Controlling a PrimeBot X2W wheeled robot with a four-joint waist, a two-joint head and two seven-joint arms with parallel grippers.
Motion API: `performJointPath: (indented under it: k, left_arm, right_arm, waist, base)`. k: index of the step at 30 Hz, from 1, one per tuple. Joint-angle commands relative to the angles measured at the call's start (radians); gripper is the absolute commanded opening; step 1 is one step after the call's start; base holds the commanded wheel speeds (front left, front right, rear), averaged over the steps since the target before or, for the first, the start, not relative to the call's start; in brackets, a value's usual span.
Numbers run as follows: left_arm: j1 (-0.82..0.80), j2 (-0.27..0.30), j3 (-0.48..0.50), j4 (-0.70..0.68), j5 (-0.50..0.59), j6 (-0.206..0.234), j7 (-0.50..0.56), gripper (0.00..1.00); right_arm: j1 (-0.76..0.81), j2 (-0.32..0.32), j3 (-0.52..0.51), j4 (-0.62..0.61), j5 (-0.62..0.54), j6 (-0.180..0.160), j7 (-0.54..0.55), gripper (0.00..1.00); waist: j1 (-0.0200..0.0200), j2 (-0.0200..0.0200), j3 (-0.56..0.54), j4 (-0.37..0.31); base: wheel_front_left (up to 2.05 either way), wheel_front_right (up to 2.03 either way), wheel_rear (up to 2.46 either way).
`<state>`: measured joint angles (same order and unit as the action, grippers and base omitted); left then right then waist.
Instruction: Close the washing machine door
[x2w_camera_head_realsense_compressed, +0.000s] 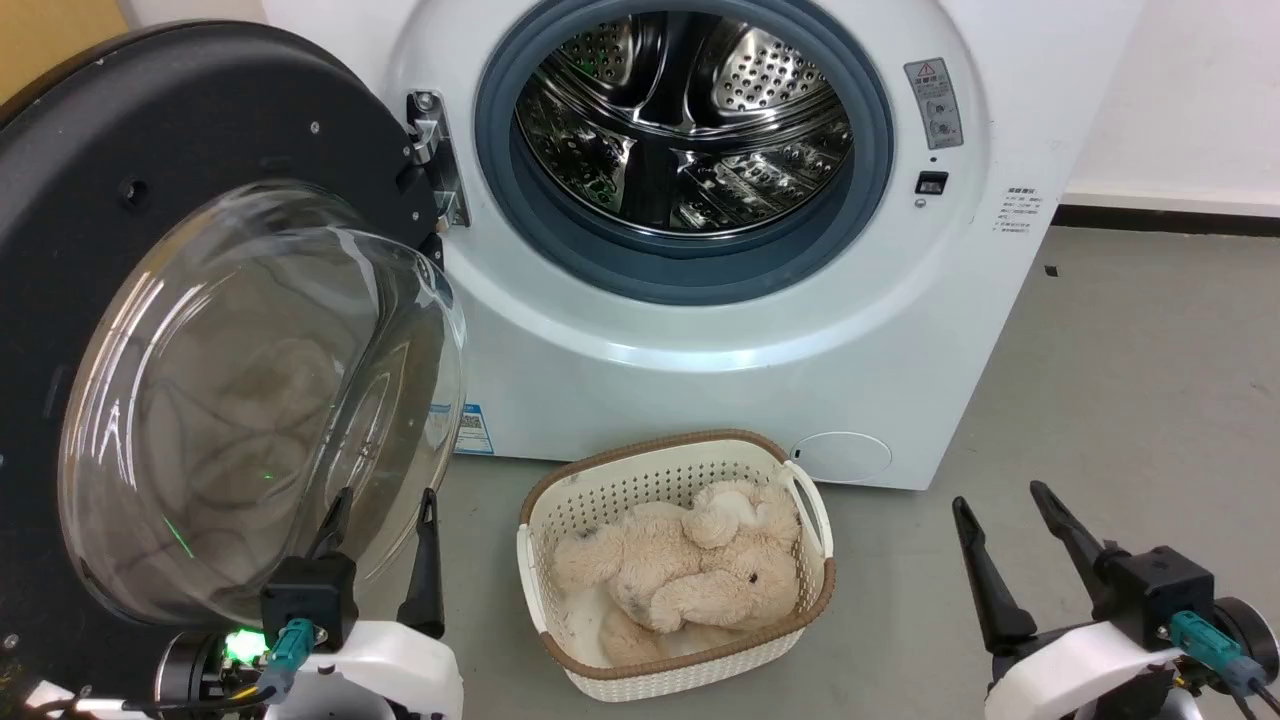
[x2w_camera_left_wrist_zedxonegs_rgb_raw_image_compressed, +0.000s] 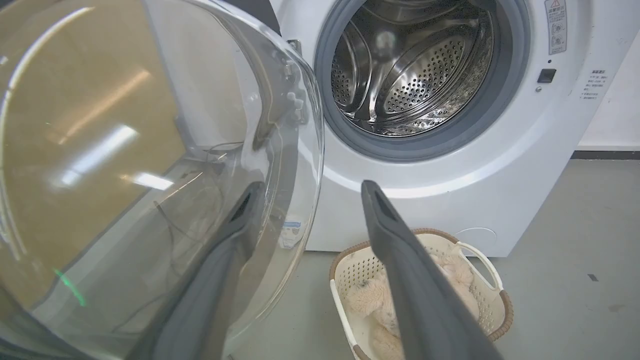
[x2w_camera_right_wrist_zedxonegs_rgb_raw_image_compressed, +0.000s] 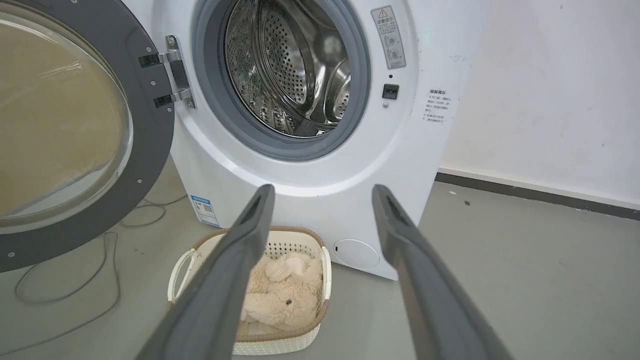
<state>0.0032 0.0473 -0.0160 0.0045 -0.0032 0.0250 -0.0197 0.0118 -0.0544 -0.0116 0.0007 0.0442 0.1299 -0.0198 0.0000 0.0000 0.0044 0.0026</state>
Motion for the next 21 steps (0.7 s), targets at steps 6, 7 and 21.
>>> performJointPath:
  k: [6,7,21]
  left_arm:
    - [-0.015,0.001,-0.011,-0.021,-0.002,0.022,-0.024,1.0]
    - [-0.017,0.001,-0.012,-0.026,-0.002,0.024,-0.026,0.39]
    - [-0.051,0.021,-0.033,-0.113,0.008,0.059,-0.055,0.0]
  right_arm:
    - [0.002,0.001,-0.012,-0.013,0.038,0.0,-0.024,1.0]
    - [0.002,0.001,-0.013,-0.014,0.041,0.0,-0.026,1.0]
    - [0.002,0.001,-0.032,-0.023,0.07,0.0,-0.055,1.0]
  waist:
    - [0.0,0.0,0.004,0.014]
    - [0.0,0.0,0.004,0.017]
    - [0.0,0.0,0.013,0.074]
  base:
    - [0.0,0.0,0.0]
    - [0.0,0.0,0.0]
    - [0.0,0.0,0.0]
